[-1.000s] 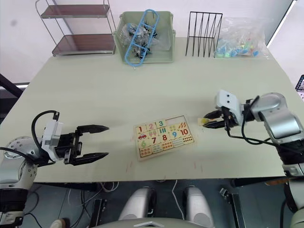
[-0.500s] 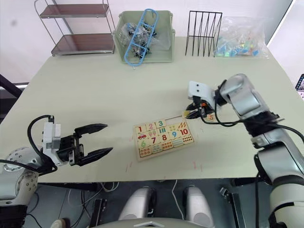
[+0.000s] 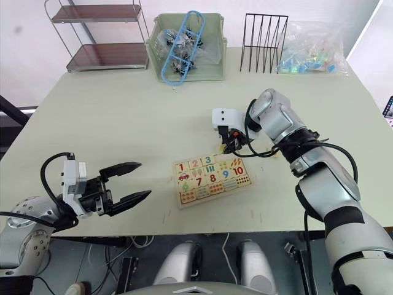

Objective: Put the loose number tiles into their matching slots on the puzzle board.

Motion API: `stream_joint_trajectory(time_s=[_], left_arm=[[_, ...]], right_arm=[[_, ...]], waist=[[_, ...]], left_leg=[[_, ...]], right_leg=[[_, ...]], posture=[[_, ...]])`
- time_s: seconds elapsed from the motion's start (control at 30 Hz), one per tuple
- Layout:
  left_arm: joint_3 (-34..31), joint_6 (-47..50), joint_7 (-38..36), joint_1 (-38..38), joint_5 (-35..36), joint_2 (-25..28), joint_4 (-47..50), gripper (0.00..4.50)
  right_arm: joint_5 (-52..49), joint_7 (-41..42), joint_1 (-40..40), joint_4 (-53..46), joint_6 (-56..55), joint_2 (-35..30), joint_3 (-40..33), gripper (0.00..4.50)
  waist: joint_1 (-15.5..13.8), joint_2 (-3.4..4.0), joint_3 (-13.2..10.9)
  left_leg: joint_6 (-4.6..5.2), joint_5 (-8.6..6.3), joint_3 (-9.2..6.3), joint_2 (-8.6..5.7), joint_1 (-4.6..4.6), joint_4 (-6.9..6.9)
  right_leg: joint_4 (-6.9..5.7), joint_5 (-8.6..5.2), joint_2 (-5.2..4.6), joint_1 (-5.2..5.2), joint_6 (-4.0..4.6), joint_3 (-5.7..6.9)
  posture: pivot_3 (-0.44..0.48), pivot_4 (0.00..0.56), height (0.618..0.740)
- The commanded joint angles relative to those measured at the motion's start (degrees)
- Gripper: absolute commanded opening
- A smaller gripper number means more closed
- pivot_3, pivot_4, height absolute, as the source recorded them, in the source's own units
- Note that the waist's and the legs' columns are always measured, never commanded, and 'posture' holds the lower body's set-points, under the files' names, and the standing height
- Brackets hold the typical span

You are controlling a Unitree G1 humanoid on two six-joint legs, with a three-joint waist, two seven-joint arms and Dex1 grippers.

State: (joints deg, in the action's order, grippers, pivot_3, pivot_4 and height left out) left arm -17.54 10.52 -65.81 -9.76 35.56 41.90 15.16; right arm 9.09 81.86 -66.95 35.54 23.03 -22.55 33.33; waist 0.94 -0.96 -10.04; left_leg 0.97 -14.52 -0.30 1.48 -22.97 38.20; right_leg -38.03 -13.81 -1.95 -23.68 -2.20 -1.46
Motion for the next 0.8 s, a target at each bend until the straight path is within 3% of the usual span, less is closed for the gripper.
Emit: stream_joint_trajectory(time_s=[0.03, 0.8], left_arm=[[-1.7, -0.4, -0.2, -0.7, 0.1, 0.9, 1.6, 4.5], [-2.7, -2.7, -2.8, -0.6, 0.1, 0.9, -1.1, 4.5]], right_arm=[[1.6, 0.0, -2.5, 0.6, -1.1, 1.0, 0.2, 0.88], [5.7, 2.3, 0.6, -3.8, 0.0, 1.9, 1.3, 0.88]], waist=[[0.1, 0.0, 0.0], [0.1, 0.02, 0.0]], left_leg=[[0.0, 0.0, 0.0, 0.0, 0.0, 0.0], [0.0, 0.0, -0.01, -0.01, 0.0, -0.02]], right_leg=[[0.0, 0.0, 0.0, 0.0, 0.0, 0.0], [0.0, -0.01, 0.0, -0.02, 0.01, 0.01]], posture=[[0.0, 0.15, 0.739], [0.0, 0.15, 0.739]])
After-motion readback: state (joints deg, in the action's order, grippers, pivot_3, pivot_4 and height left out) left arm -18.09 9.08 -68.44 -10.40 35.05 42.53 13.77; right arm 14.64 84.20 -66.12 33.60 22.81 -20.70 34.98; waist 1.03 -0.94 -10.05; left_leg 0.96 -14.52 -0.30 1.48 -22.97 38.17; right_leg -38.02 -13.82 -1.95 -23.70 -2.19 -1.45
